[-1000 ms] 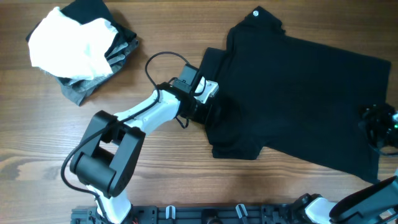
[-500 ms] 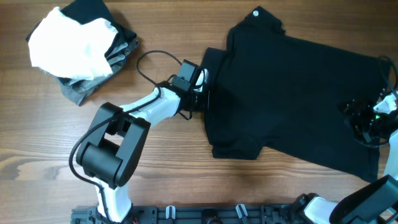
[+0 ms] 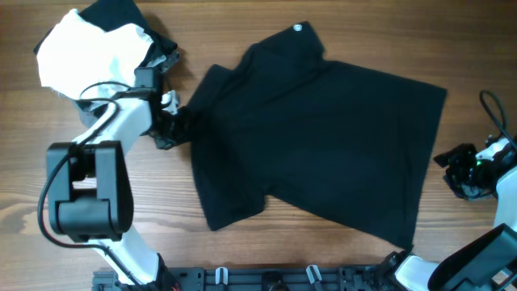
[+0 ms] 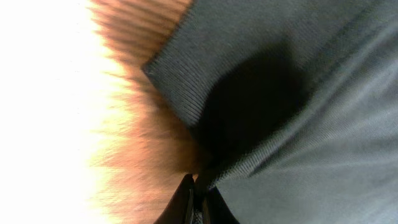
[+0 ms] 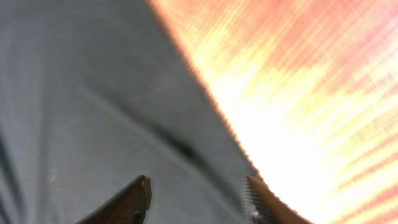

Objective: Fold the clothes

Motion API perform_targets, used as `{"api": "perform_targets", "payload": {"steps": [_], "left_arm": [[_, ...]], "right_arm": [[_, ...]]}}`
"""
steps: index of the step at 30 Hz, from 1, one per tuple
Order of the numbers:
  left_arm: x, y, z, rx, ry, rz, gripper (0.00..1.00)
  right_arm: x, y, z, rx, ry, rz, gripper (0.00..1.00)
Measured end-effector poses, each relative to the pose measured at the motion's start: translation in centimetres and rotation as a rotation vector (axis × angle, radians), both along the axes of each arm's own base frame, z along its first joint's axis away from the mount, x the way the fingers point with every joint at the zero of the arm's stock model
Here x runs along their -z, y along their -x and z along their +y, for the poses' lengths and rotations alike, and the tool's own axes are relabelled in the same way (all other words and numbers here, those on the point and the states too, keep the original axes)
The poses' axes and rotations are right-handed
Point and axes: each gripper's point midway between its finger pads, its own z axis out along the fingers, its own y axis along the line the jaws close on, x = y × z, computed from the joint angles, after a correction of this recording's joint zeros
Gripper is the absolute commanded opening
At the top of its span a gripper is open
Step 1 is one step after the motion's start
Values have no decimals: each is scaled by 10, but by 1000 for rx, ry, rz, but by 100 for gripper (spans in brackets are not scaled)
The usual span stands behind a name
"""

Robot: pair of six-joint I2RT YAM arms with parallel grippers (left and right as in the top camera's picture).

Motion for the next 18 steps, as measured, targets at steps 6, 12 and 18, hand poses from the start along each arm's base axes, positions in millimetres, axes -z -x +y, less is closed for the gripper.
{"api": "perform_targets", "payload": {"steps": [6, 12, 18], "left_arm": [[-8, 6, -20, 128, 35, -33, 54], [-62, -3, -28, 173, 37, -201, 65], [-135, -14, -29, 184, 27, -447, 81]], "right_arm": [[47, 8, 21, -8, -7, -13, 13], [70, -6, 24, 89, 5, -91, 5], [58, -19, -44, 356, 201, -80, 5]]}}
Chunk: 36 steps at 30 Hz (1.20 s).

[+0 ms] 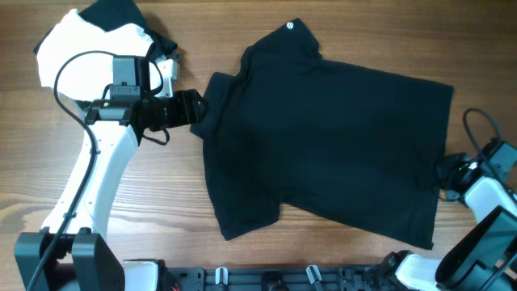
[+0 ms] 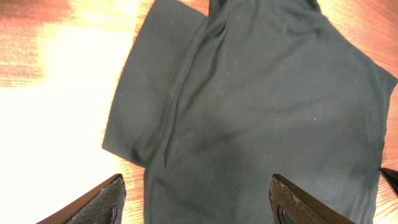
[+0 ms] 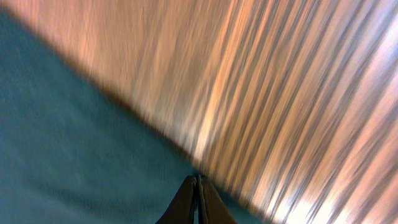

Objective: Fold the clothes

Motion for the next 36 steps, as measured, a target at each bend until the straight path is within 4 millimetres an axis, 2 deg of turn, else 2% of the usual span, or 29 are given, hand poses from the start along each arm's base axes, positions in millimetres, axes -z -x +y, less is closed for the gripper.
{"api": "perform_targets", "payload": {"steps": [1, 2, 3, 5, 6, 7, 8, 10, 12, 13, 17, 19, 20, 22, 24, 25, 26, 27, 28, 29, 30, 31, 32, 33, 34, 36], "left_arm": [[-2, -1, 0, -1, 1, -7, 84], [-2, -2, 0, 1, 0, -12, 86], [-2, -2, 0, 2, 0, -16, 83], [-4, -4, -5, 27, -7, -35, 70], [-4, -3, -12, 73, -21, -54, 56], [-5, -2, -21, 133, -40, -82, 40], [-7, -1, -32, 196, -57, -115, 24], [-3, -5, -51, 317, -118, -187, 18], [19, -11, -62, 396, -166, -190, 11], [36, -22, -66, 429, -191, -207, 9], [90, -56, -71, 455, -231, -243, 8], [111, -67, -73, 457, -238, -254, 9], [120, -70, -72, 451, -247, -253, 14], [138, -76, -61, 384, -289, -214, 12], [139, -85, -45, 252, -333, -182, 12], [139, -91, -21, 137, -395, -154, 13], [139, -94, -7, 67, -409, -131, 16], [140, -96, 12, -9, -425, -109, 22], [140, -96, 26, -56, -434, -91, 26], [140, -96, 34, -87, -437, -78, 36], [139, -95, 38, -105, -439, -66, 41], [139, -93, 37, -104, -434, -58, 48], [139, -93, 35, -104, -431, -54, 54], [139, -92, 32, -98, -425, -53, 58], [139, -91, 30, -90, -423, -52, 62], [137, -87, 26, -80, -423, -41, 68]], "right_arm": [[-11, -7, -13, 19, 35, -16, 5], [-25, -18, -25, 24, 71, -43, 10], [-41, -30, -35, 11, 106, -74, 20], [-71, -51, -42, -64, 141, -123, 35], [-85, -63, -39, -141, 139, -162, 37], [-95, -72, -32, -211, 129, -201, 40], [-109, -79, -11, -320, 80, -265, 40], [-124, -80, 15, -426, 12, -335, 40], [-133, -70, 45, -507, -81, -362, 40], [-138, -65, 57, -543, -120, -374, 40], [-126, -35, 102, -646, -280, -279, 41], [-116, -21, 114, -673, -302, -189, 42], [-111, -15, 116, -679, -299, -145, 43], [-100, 0, 117, -651, -303, -29, 44], [-85, 18, 115, -560, -317, 90, 48], [-74, 25, 116, -533, -326, 132, 48], [-64, 29, 117, -512, -329, 157, 48], [-47, 35, 116, -478, -335, 199, 47], [-36, 39, 114, -450, -332, 223, 41], [-20, 42, 111, -418, -320, 243, 26], [-6, 46, 110, -400, -321, 260, 24], [8, 43, 109, -401, -307, 243, 26], [11, 28, 110, -443, -295, 153, 37], [9, 5, 109, -505, -259, 40, 45], [6, -10, 115, -562, -264, -53, 64], [0, -21, 128, -634, -303, -157, 78]]}}
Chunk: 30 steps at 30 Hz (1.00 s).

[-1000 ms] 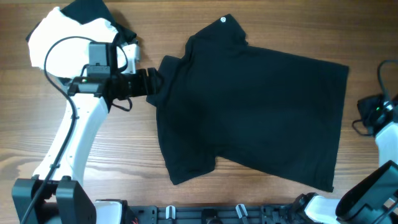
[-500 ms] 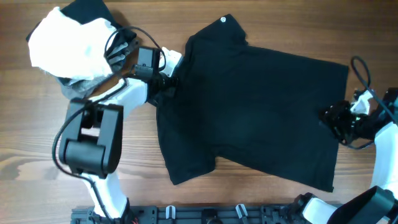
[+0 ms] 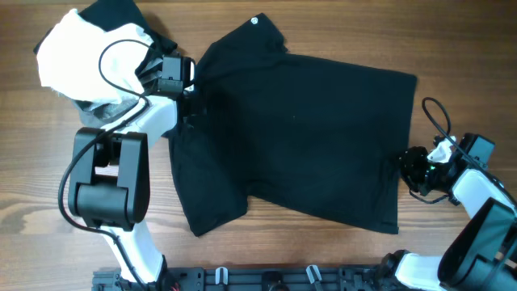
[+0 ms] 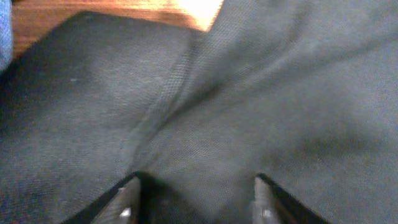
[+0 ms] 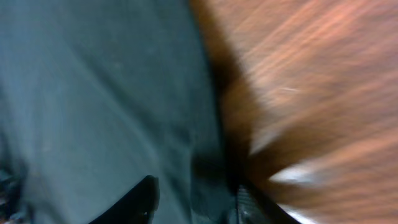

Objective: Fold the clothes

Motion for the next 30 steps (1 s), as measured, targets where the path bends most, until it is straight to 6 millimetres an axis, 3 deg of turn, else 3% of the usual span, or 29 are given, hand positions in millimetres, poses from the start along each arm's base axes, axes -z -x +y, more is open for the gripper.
{"api": "perform_targets", "payload": {"steps": [1, 4, 5, 7, 8, 10, 12, 14, 15, 17, 18, 20, 22, 26, 28, 30], "left_arm": [[-1, 3, 0, 1, 1, 8, 70], [-16, 13, 1, -1, 8, 1, 72], [-26, 12, 0, -1, 12, -21, 72], [-75, 6, -1, 2, 31, -131, 72], [-90, 5, -1, 2, 37, -164, 72], [-112, 9, -1, 4, 44, -201, 72], [-115, 18, 0, 4, 41, -177, 72], [-105, 30, 2, 4, 33, -115, 73], [-104, 33, 2, 5, 33, -101, 74], [-100, 38, 0, 10, 33, -77, 75], [-100, 38, -3, 18, 40, -76, 75], [-100, 40, -11, 42, 61, -70, 76], [-100, 41, -15, 53, 71, -66, 76], [-99, 41, -17, 57, 77, -65, 76], [-100, 42, -20, 68, 95, -63, 76], [-100, 43, -26, 85, 120, -58, 76]], "right_arm": [[-4, -7, 2, -15, -11, -40, 76], [-2, -12, 0, -20, -12, -54, 25], [3, -12, -2, -13, -6, -44, 18], [11, -13, -6, -11, 15, -38, 17], [11, -17, -8, -14, 31, -58, 17], [11, -22, -13, -11, 58, -83, 11], [10, -34, -38, 50, 157, -84, 8], [9, -38, -76, 140, 271, -54, 8], [8, -39, -88, 170, 302, -48, 13], [-3, -48, -117, 237, 364, -57, 51], [-14, -55, -126, 253, 369, -74, 56], [-32, -67, -128, 215, 348, -113, 68], [-43, -75, -115, 140, 305, -139, 75], [-21, -72, -59, -69, 299, -44, 79], [-1, -74, -43, -138, 332, 8, 71], [0, -97, -39, -173, 391, -37, 39]]}}
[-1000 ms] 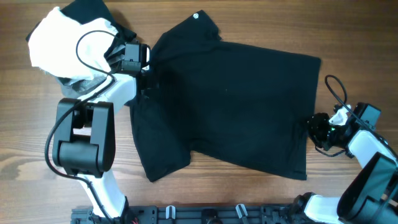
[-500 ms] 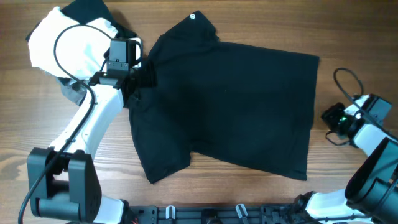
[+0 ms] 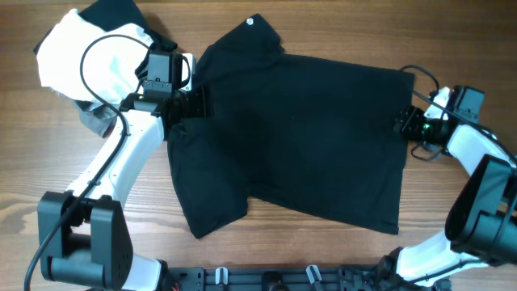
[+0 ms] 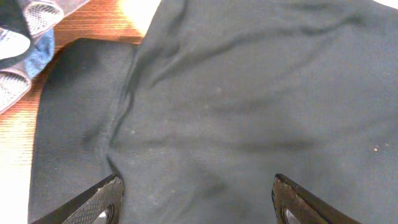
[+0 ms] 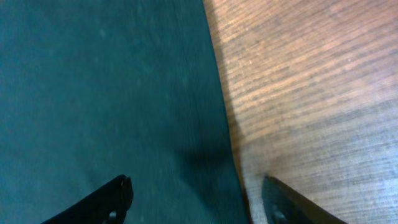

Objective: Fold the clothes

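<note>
A black T-shirt (image 3: 299, 137) lies spread flat on the wooden table (image 3: 452, 48), collar toward the top left. My left gripper (image 3: 200, 103) is open above the shirt's left shoulder; in the left wrist view its fingers (image 4: 99, 202) stand wide apart over the sleeve seam (image 4: 121, 112), holding nothing. My right gripper (image 3: 406, 125) is open at the shirt's right edge. The right wrist view shows that gripper (image 5: 196, 202) straddling the hem (image 5: 217, 93), one finger over cloth and one over bare wood.
A heap of white and black clothes (image 3: 89, 48) lies at the table's back left, close behind my left arm. A grey and blue garment (image 4: 18, 43) shows at the corner of the left wrist view. A black rail (image 3: 266, 279) runs along the front edge.
My right gripper has moved from the shirt's lower right hem up to its upper right edge. My left gripper sits higher over the shoulder with its jaws wider. The shirt has not shifted.
First my left gripper was shut on the left sleeve and the right was open at the right edge. Then the left was open and the right was shut on the hem. By the third moment the shirt lay further left and both were open, as now.
</note>
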Motion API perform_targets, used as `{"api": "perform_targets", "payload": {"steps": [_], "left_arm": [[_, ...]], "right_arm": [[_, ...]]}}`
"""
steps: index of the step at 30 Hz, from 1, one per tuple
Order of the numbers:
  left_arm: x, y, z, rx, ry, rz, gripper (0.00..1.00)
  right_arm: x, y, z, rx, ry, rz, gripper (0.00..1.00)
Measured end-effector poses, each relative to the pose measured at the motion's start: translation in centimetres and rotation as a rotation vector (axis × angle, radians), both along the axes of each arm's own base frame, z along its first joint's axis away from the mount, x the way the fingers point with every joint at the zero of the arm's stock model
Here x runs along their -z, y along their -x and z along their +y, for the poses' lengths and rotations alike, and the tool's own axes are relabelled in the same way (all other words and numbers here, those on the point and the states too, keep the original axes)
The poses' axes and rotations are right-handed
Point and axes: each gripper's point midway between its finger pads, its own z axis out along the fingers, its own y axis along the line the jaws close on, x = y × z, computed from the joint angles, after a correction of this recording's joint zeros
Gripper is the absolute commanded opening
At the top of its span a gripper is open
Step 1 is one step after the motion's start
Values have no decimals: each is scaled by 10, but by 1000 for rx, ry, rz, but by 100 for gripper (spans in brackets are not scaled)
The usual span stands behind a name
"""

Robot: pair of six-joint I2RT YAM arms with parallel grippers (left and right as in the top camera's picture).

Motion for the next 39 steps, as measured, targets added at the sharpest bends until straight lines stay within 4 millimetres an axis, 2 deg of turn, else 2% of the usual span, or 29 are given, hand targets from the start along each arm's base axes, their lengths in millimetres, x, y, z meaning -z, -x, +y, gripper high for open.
{"api": "perform_targets", "payload": {"steps": [2, 4, 5, 8, 10, 13, 14, 16, 18, 19, 20, 23, 25, 26, 27, 29, 31, 36, 39], "left_arm": [[0, 1, -2, 8, 11, 3, 76], [0, 1, -3, 11, 15, 3, 76], [0, 1, -4, 12, 17, 4, 76], [0, 1, -4, 13, 17, 5, 76], [0, 1, -4, 13, 17, 5, 76], [0, 1, -4, 13, 17, 5, 76], [0, 1, -4, 13, 17, 4, 77], [0, 1, -4, 13, 17, 4, 78], [0, 1, -4, 13, 17, 5, 79], [0, 1, -4, 13, 18, 6, 79], [0, 2, -5, 16, 23, 6, 79], [-5, 4, -7, 25, 37, 2, 82], [-17, 9, -7, 28, 43, -12, 82], [-21, 14, -7, 30, 46, -5, 82], [-24, 28, -8, 39, 55, 32, 82], [-11, 62, -12, 62, 79, 184, 79], [4, 104, -19, 91, 97, 364, 78], [35, 161, -62, 257, 137, 547, 77], [39, 188, -90, 367, 128, 598, 78]], "right_arm": [[4, -9, 0, -10, 18, -15, 30], [6, -13, -2, -5, 26, -23, 12], [7, -14, -6, 12, 37, -25, 8], [8, -18, -19, 88, 55, -33, 4], [7, -21, -39, 151, 75, -45, 4], [-7, -30, -93, 267, 126, -81, 6], [-18, -35, -109, 294, 141, -102, 59], [-52, -51, -141, 319, 196, -177, 66], [-70, -53, -153, 313, 226, -179, 74], [-75, -49, -152, 312, 223, -163, 84], [-82, -44, -150, 309, 221, -157, 88], [-141, -18, -138, 312, 229, -191, 90], [-179, 2, -126, 329, 228, -215, 88], [-192, 14, -118, 359, 203, -212, 88], [-208, 34, -103, 383, 172, -201, 88], [-199, 58, -77, 404, 56, -100, 88], [-177, 75, -57, 407, -44, 13, 88], [-126, 103, -32, 411, -143, 168, 88], [-102, 113, -24, 414, -167, 214, 89]]}}
